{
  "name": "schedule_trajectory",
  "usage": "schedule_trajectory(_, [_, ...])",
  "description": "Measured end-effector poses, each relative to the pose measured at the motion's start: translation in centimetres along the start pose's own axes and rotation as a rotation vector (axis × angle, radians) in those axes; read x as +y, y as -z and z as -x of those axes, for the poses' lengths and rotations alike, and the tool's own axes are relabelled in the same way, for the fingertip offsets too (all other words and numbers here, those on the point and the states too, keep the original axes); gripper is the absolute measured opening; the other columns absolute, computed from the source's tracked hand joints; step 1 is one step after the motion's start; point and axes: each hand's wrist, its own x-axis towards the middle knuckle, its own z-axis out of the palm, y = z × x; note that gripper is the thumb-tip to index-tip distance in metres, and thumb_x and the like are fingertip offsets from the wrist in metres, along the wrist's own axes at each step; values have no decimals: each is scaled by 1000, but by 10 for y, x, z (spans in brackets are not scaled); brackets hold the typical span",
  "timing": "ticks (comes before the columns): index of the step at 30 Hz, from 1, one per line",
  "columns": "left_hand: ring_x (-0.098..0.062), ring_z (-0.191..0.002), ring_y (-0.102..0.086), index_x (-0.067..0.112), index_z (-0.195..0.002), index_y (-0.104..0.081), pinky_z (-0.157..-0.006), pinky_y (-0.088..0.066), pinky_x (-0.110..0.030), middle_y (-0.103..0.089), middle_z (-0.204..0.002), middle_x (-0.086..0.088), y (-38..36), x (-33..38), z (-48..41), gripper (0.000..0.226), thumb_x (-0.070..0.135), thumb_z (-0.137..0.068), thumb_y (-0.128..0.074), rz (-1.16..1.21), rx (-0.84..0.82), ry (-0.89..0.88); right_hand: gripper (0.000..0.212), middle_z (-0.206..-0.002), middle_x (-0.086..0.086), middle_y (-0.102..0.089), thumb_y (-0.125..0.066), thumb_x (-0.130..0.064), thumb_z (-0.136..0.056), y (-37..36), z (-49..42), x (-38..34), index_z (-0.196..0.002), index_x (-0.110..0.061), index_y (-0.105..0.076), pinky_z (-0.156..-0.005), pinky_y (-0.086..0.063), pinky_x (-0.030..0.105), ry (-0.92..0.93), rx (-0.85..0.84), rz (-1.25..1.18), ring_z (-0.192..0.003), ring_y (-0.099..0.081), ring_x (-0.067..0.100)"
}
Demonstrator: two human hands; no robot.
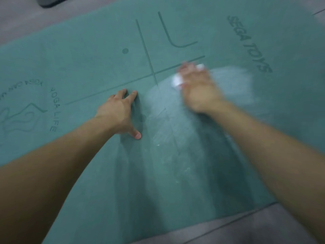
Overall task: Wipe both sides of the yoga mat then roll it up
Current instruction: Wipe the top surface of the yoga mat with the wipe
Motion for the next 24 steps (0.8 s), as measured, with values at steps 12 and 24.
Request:
schedule_trajectory(12, [-31,-144,-36,29,-163,-19,-105,-52,-52,-29,-159,1,5,9,-2,160,62,-30,-102,-75,37,-6,58,-176,3,-13,-24,-34,-112,-3,-54,-102,-167,-16,-20,-131,-1,48,141,-28,-73,-163,-7,22])
schedule_trajectory(24, [-33,-146,-38,24,-161,-33,-108,-47,-55,-34,-162,-3,0,20,13,145,43,-38,-107,26,74,40,62,-176,9,-13,-24,-38,-110,11,14,40,-167,-13,-21,-131,-2,52,-283,107,-62,-163,-9,27])
